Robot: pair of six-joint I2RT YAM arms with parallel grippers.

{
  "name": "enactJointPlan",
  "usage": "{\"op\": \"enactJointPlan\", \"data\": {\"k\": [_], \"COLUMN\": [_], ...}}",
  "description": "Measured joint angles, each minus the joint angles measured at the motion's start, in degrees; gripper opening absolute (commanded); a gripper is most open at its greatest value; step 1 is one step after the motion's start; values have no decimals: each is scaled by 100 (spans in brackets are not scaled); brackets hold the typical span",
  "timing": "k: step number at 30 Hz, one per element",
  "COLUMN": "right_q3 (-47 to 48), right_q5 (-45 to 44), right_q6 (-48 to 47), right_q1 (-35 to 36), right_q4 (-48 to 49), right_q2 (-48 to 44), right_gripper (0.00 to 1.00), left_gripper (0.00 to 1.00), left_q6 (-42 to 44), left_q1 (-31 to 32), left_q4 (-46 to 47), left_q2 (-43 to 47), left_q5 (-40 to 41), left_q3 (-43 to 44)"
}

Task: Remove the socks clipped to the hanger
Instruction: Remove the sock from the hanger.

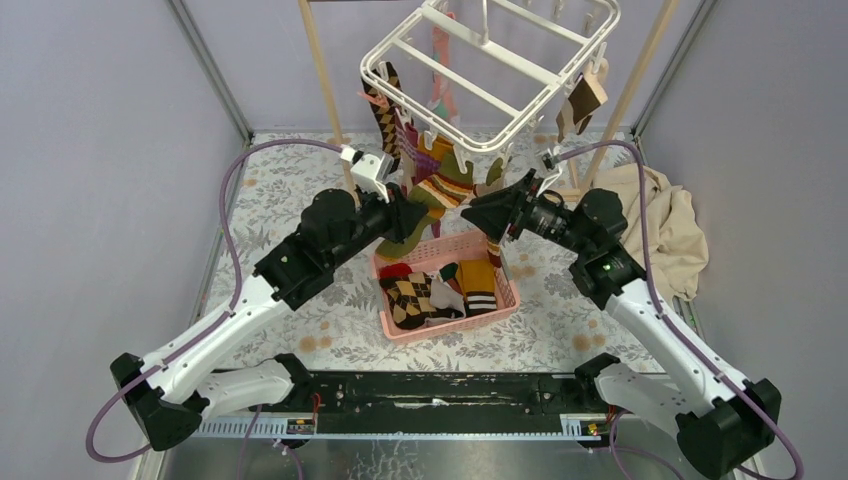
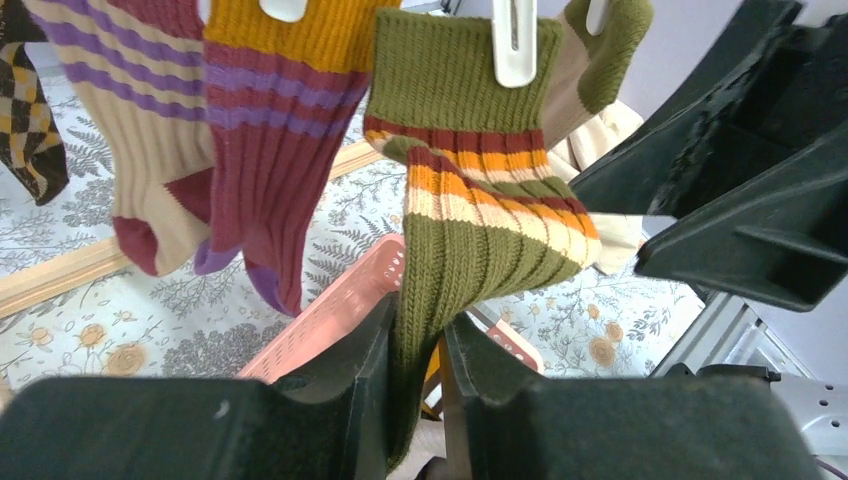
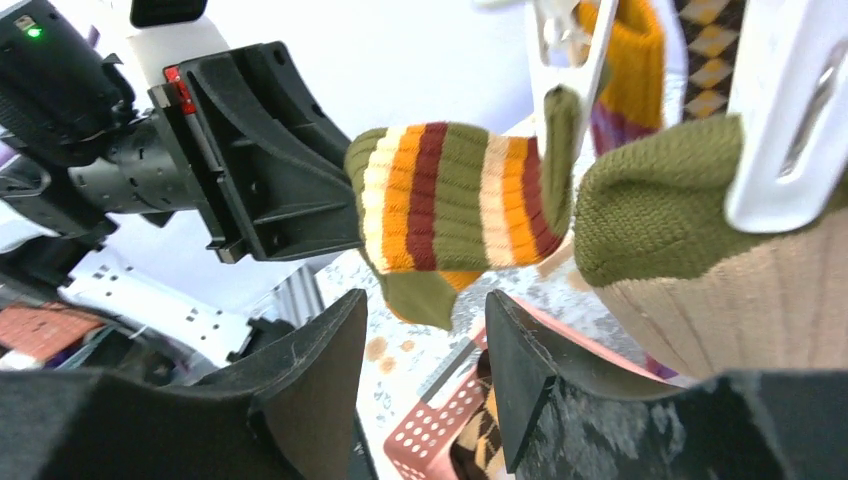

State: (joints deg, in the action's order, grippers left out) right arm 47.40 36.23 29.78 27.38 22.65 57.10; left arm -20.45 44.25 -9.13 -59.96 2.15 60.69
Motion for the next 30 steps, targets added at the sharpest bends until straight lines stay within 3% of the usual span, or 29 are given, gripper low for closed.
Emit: {"op": "enactJointPlan", "data": {"k": [6, 15, 25, 30], "right_q3": [422, 713, 925, 925], "right_q5": [-660, -1480, -2221, -2597], "right_q6": [-461, -557, -396, -199], "right_q1": [0, 0, 63, 175], "right_q4": [-656, -828, -691, -560], "right_q2": [-227, -76, 236, 369], "right_gripper": [54, 52, 52, 58], "left_gripper": [30, 32, 31, 31], "left_q6": [0, 68, 111, 133], "left_q1": [-33, -439, -1078, -1115], "left_q4": [-634, -1528, -2140, -2271], "left_q2": [-142, -407, -901, -1003], "left_q5": [140, 160, -435, -752], "left_q3": [551, 1622, 2352, 2371]}}
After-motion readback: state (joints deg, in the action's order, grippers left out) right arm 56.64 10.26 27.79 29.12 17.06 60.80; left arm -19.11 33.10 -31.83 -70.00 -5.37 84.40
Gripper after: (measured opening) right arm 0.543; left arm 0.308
